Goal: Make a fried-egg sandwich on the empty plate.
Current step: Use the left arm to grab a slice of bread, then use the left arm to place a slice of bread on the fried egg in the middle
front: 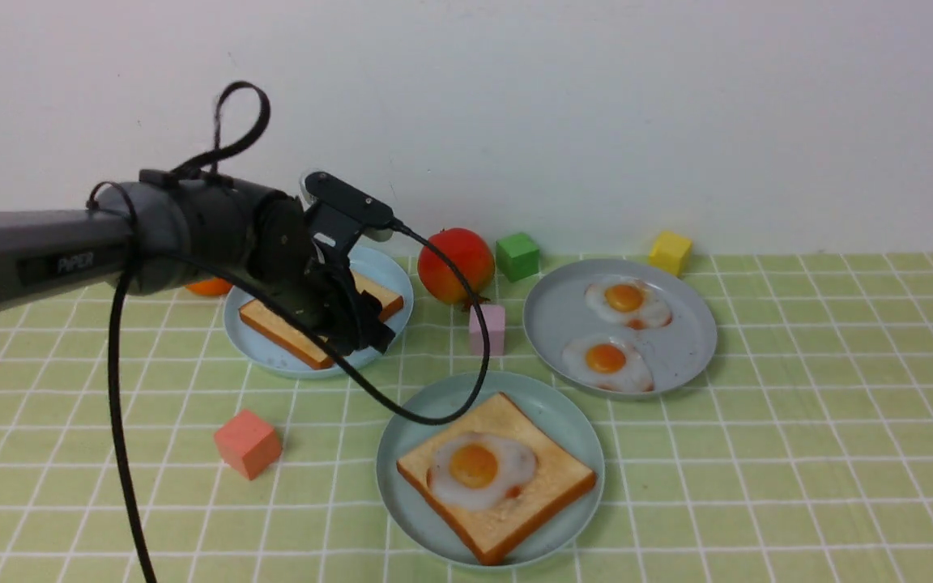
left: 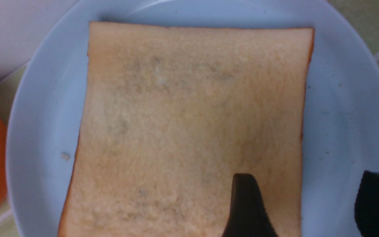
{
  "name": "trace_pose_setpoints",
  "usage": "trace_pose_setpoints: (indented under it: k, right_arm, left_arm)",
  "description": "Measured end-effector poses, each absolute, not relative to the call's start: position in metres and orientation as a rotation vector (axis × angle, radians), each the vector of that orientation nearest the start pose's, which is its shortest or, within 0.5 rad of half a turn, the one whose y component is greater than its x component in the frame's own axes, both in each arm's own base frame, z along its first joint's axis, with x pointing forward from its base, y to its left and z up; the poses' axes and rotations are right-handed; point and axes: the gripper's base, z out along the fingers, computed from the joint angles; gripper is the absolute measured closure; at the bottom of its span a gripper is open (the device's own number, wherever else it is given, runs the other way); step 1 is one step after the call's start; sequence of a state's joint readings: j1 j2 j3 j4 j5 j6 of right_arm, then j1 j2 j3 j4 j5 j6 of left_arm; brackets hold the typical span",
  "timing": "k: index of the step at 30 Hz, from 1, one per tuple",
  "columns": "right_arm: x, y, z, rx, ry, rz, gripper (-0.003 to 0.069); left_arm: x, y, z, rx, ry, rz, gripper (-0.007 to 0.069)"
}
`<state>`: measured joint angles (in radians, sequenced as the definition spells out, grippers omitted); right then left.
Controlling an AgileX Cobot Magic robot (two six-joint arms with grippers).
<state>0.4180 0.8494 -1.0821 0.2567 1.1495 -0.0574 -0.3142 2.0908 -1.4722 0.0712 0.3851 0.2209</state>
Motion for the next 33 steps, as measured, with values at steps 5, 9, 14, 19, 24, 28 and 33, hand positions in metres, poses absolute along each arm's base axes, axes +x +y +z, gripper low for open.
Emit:
trace_pose_setpoints:
  k: [5, 9, 14, 19, 24, 28, 33]
  right_arm:
    - [0.115, 0.076, 0.385, -0.549, 2.387, 0.529, 0.0661]
    - [0.114, 0.078, 0.385, -0.545, 2.384, 0.558, 0.0661]
    - [0.114, 0.080, 0.386, -0.540, 2.379, 0.589, 0.0661]
    - [0.112, 0.082, 0.387, -0.535, 2.376, 0.641, 0.0661]
    - [0.112, 0.083, 0.387, -0.534, 2.376, 0.650, 0.0659]
    - [0.110, 0.080, 0.389, -0.535, 2.360, 0.620, 0.0656]
    - [0.096, 0.066, 0.395, -0.532, 2.294, 0.515, 0.0655]
  left_arm:
    - [0.440, -0.140, 0.153, 0.748, 2.372, 0.036, 0.0186]
    - [0.441, -0.140, 0.150, 0.759, 2.363, 0.045, 0.0231]
    - [0.443, -0.138, 0.150, 0.761, 2.358, 0.054, 0.0379]
    - [0.443, -0.138, 0.150, 0.766, 2.355, 0.057, 0.0578]
    - [0.441, -0.137, 0.166, 0.763, 2.355, 0.062, 0.0607]
    - [0.431, -0.138, 0.205, 0.760, 2.333, 0.065, 0.0607]
    - [0.390, -0.155, 0.271, 0.734, 2.300, -0.001, 0.0607]
